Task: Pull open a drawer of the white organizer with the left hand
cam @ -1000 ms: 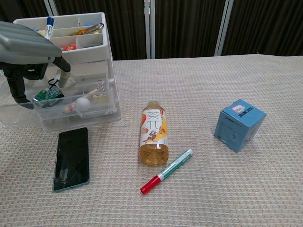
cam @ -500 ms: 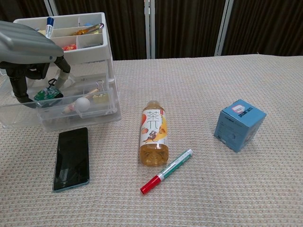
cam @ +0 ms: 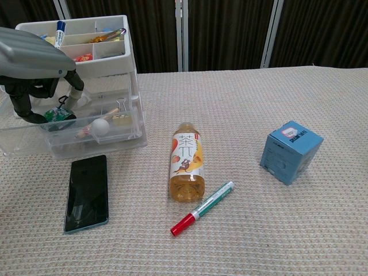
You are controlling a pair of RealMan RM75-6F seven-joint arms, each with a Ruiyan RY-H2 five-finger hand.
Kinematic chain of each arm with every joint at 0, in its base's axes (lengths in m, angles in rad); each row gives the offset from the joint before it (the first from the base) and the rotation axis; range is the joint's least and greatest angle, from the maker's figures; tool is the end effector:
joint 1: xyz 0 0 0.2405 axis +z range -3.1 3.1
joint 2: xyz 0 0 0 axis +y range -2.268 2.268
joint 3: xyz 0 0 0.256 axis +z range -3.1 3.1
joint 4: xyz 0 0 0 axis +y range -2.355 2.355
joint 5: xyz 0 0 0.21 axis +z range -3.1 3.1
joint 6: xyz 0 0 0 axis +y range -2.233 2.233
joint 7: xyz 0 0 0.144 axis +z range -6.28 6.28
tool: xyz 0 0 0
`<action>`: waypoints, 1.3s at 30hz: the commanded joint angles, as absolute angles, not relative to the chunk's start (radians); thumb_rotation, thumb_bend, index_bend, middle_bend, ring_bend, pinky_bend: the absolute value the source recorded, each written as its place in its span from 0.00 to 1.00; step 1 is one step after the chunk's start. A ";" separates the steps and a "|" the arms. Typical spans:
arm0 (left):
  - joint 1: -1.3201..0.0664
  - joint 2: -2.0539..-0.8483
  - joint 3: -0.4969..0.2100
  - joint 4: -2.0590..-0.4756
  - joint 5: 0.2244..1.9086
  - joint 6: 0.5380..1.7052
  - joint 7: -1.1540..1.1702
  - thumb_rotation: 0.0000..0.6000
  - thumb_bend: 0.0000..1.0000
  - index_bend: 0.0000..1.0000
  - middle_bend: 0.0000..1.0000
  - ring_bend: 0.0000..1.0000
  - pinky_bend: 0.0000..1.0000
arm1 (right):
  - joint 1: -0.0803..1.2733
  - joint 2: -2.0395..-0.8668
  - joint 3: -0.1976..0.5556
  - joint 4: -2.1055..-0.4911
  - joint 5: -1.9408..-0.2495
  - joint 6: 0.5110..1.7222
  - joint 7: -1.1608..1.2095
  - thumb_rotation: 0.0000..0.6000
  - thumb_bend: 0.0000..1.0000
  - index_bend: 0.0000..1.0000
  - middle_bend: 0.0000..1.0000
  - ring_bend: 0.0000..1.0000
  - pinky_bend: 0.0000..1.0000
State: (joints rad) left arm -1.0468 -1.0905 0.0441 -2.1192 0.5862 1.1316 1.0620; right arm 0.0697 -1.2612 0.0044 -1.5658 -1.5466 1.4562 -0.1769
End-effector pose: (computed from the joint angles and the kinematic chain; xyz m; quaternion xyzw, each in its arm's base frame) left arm -0.1079 0.3052 0.0782 -0.8405 -0.2018 -0.1383 0.4834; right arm -0.3062 -0.1657 0.1048 0.6380 -0.3762 0.3484 0.5745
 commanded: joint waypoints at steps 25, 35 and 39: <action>-1.020 -0.966 0.011 -2.266 0.717 1.167 0.957 1.00 0.40 0.51 0.97 0.93 0.83 | 0.071 -1.263 0.008 -1.560 -1.533 1.445 -0.174 1.00 0.00 0.10 0.00 0.00 0.00; -0.934 -0.796 0.019 -2.356 0.911 1.178 0.846 1.00 0.40 0.51 0.97 0.93 0.83 | 0.069 -1.268 0.002 -1.566 -1.543 1.451 -0.196 1.00 0.00 0.10 0.00 0.00 0.00; -0.895 -0.752 0.030 -2.356 1.000 1.166 0.794 1.00 0.40 0.51 0.97 0.93 0.83 | 0.068 -1.269 0.001 -1.567 -1.545 1.451 -0.199 1.00 0.00 0.10 0.00 0.00 0.00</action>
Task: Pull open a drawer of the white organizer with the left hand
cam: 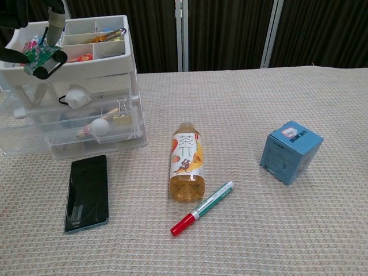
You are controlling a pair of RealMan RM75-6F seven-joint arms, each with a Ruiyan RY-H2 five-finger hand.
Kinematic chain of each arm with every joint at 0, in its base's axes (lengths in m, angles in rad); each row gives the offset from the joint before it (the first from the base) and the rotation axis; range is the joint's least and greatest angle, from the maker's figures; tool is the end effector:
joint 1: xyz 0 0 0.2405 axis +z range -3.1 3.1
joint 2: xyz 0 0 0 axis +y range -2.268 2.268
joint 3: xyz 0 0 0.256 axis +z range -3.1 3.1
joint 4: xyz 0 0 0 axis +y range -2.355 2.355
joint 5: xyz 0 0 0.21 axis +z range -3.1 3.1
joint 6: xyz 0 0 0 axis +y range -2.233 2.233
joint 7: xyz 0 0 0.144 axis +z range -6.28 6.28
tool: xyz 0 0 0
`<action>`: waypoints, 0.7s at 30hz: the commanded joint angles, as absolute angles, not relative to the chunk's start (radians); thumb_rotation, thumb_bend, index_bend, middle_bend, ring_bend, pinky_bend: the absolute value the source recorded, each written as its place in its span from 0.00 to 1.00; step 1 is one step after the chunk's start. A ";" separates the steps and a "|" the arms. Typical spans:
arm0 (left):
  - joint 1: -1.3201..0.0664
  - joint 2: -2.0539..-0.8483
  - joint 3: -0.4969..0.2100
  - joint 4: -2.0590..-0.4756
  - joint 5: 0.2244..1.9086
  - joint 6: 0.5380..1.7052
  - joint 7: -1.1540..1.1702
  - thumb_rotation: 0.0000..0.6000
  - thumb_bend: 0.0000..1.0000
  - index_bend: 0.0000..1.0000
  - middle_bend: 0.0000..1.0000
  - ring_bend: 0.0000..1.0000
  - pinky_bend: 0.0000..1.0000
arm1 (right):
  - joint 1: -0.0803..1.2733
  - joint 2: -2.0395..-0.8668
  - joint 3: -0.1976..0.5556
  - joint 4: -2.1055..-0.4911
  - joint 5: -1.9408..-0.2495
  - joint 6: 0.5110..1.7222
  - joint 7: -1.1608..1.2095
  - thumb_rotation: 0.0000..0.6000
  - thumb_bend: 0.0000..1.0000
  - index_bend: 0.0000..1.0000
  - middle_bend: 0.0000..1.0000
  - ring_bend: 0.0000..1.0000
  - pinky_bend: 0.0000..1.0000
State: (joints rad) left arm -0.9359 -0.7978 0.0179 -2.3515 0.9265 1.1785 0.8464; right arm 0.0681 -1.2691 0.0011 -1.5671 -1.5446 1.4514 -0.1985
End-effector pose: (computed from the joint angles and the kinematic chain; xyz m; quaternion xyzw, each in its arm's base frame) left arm -0.0735 0.2718 0.1523 -0.8149 -0.1841 -0.2637 0.4821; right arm -0.3058 -0.1644 0.1012 0.6417 -0.3750 0.3419 0.5751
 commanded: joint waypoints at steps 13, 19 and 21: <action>-0.728 -0.644 0.118 -2.356 1.294 1.172 0.677 1.00 0.40 0.51 0.97 0.93 0.83 | 0.066 -1.274 -0.005 -1.568 -1.548 1.449 -0.217 1.00 0.00 0.10 0.00 0.00 0.00; -0.644 -0.637 0.166 -2.338 1.365 1.186 0.656 1.00 0.40 0.51 0.97 0.93 0.83 | 0.067 -1.274 -0.002 -1.565 -1.538 1.443 -0.212 1.00 0.00 0.10 0.00 0.00 0.00; -0.615 -0.638 0.180 -2.318 1.396 1.193 0.636 1.00 0.40 0.51 0.97 0.93 0.83 | 0.069 -1.277 -0.003 -1.561 -1.532 1.434 -0.215 1.00 0.00 0.10 0.00 0.00 0.00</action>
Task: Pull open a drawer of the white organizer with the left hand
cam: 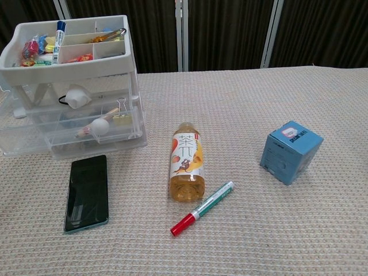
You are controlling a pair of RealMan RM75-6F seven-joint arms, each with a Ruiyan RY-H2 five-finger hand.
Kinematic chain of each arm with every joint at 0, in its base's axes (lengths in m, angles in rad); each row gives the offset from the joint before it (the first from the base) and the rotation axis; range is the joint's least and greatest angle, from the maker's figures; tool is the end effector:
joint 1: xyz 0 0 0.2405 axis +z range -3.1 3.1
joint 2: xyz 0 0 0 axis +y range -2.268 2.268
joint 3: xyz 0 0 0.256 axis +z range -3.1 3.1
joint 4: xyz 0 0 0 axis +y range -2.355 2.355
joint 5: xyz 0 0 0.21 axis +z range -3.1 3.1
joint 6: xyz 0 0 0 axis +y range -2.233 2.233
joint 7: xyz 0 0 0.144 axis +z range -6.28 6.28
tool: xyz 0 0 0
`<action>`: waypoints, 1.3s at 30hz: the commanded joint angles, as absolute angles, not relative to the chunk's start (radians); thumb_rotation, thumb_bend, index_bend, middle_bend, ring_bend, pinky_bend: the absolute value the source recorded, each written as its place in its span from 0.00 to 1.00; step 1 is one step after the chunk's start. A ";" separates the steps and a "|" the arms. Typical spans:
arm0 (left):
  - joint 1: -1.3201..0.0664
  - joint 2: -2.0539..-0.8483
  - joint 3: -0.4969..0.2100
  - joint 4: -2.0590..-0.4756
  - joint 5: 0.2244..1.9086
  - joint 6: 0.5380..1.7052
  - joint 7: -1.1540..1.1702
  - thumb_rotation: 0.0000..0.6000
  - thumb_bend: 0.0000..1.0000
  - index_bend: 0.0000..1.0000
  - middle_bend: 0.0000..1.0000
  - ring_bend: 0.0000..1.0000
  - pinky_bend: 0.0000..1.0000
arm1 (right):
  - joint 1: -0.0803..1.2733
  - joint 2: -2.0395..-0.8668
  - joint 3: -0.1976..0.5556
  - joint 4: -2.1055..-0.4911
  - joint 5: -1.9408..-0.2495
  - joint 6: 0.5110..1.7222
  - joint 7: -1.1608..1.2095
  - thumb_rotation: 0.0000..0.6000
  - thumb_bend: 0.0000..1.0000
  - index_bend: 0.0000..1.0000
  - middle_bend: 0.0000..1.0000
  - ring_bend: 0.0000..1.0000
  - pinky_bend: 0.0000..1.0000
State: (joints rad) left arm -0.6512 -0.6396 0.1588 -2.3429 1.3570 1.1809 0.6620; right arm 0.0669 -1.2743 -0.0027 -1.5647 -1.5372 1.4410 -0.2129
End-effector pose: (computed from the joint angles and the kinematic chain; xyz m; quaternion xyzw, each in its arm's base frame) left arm -0.1307 0.2196 0.1783 -0.8211 -0.1975 -0.2437 0.4769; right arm -0.3074 -0.1630 0.0981 0.6449 -0.3770 0.3327 0.5755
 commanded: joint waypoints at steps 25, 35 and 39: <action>-0.457 -0.930 0.161 -1.955 1.414 1.143 0.585 1.00 0.39 0.47 0.96 0.93 0.83 | 0.067 -1.282 -0.006 -1.564 -1.542 1.441 -0.229 1.00 0.00 0.10 0.00 0.00 0.00; -0.443 -1.022 0.144 -1.870 1.365 1.104 0.607 1.00 0.39 0.43 0.96 0.93 0.83 | 0.066 -1.283 -0.007 -1.564 -1.545 1.442 -0.234 1.00 0.00 0.10 0.00 0.00 0.00; -0.434 -1.057 0.139 -1.836 1.360 1.103 0.612 1.00 0.39 0.35 0.95 0.93 0.83 | 0.067 -1.285 -0.008 -1.562 -1.544 1.440 -0.235 1.00 0.00 0.10 0.00 0.00 0.00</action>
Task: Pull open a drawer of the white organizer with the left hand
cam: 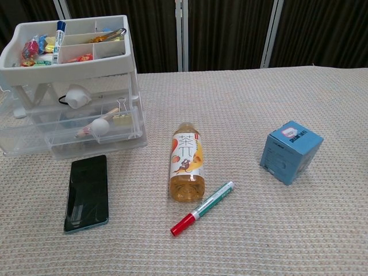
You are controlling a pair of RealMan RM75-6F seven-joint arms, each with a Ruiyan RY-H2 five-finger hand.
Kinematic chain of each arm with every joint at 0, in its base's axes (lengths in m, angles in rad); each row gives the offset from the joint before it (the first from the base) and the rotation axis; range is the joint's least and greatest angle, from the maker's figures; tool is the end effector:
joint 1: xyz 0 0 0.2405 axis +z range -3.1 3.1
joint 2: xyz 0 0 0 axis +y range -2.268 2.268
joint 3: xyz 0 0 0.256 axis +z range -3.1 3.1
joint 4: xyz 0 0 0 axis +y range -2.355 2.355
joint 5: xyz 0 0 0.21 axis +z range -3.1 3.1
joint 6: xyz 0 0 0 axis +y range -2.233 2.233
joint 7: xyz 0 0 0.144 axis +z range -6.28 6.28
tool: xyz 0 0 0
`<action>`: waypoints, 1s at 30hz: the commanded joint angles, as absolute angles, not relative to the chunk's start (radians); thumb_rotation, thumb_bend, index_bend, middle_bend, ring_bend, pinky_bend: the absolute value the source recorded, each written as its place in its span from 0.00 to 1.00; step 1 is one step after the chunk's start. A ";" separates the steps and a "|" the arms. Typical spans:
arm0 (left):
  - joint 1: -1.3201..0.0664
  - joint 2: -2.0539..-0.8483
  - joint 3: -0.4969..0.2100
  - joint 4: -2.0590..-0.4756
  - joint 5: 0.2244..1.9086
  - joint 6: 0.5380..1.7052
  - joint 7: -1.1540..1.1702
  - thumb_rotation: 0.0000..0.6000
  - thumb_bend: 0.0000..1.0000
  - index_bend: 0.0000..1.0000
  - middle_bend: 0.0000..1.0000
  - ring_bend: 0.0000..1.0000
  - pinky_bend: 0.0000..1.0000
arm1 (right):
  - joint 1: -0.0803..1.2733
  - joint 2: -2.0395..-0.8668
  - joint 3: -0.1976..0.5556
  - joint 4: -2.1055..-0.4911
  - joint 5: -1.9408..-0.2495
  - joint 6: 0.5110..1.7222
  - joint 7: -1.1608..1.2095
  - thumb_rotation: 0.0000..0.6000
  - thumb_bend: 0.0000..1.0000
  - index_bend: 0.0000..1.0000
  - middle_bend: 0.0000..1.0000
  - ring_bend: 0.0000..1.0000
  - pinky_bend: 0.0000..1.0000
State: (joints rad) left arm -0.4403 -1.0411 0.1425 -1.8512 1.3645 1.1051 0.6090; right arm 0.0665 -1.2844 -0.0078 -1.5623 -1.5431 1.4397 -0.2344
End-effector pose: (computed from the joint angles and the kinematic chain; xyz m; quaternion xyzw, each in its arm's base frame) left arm -0.2545 0.2151 0.0971 -0.8229 -0.2633 -0.1669 0.4750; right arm -0.3061 -0.1616 0.0940 0.6508 -0.3724 0.3283 0.5744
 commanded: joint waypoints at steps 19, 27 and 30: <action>-0.272 -1.101 0.143 -1.798 1.565 1.397 0.455 1.00 0.31 0.14 0.49 0.60 0.56 | 0.066 -1.276 -0.011 -1.571 -1.556 1.446 -0.231 1.00 0.00 0.10 0.00 0.00 0.00; -0.142 -1.142 0.159 -1.732 1.685 1.613 0.409 1.00 0.15 0.00 0.00 0.04 0.12 | 0.063 -1.268 -0.015 -1.583 -1.591 1.473 -0.218 1.00 0.00 0.09 0.00 0.00 0.00; -0.105 -1.142 0.161 -1.738 1.685 1.660 0.397 1.00 0.10 0.00 0.00 0.00 0.01 | 0.062 -1.265 -0.016 -1.589 -1.613 1.490 -0.218 1.00 0.00 0.06 0.00 0.00 0.00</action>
State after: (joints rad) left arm -0.1269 -1.1368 0.1568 -1.7411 1.6800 1.6355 0.4099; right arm 0.0632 -1.2669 -0.0156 -1.5855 -1.6029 1.4809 -0.2184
